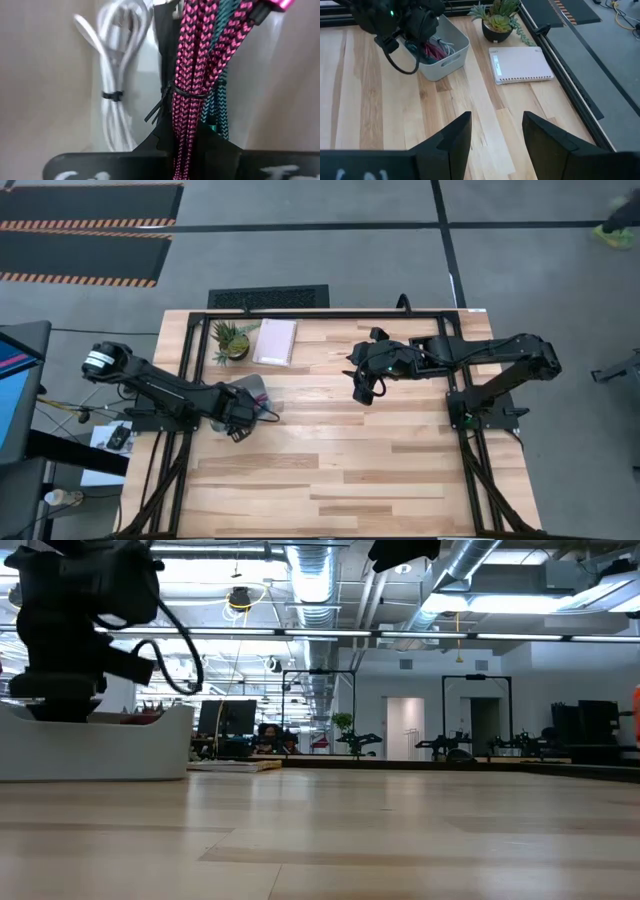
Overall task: Pick and place USB-C Cables
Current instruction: Put the pink USB cable into the gray bin
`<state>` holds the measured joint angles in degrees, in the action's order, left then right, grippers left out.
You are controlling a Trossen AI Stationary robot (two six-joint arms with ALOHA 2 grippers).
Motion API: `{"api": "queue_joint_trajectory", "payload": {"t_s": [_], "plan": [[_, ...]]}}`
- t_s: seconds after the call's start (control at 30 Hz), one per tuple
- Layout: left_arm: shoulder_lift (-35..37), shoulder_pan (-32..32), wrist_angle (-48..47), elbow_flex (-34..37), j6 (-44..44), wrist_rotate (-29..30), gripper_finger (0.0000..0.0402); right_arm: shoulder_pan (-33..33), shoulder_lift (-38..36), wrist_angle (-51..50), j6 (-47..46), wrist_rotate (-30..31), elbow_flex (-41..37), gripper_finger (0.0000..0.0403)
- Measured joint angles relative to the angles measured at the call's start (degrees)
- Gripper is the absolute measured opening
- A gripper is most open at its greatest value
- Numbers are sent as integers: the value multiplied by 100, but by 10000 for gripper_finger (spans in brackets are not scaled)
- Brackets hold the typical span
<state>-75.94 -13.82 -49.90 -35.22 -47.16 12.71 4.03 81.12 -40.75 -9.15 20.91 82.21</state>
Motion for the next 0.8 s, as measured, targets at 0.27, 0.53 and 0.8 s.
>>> {"api": "queue_joint_trajectory", "payload": {"t_s": [0.27, 0.53, 0.8], "plan": [[-564, 0, -28, -28, 136, -45, 0, 0, 0, 0, 8, 0, 0, 198], [-536, 85, -35, -77, 219, -64, 6, 0, 0, 0, 9, 0, 0, 197], [-537, 168, -28, -92, 387, -44, 75, 48, 0, -19, 9, 0, 0, 198]]}}
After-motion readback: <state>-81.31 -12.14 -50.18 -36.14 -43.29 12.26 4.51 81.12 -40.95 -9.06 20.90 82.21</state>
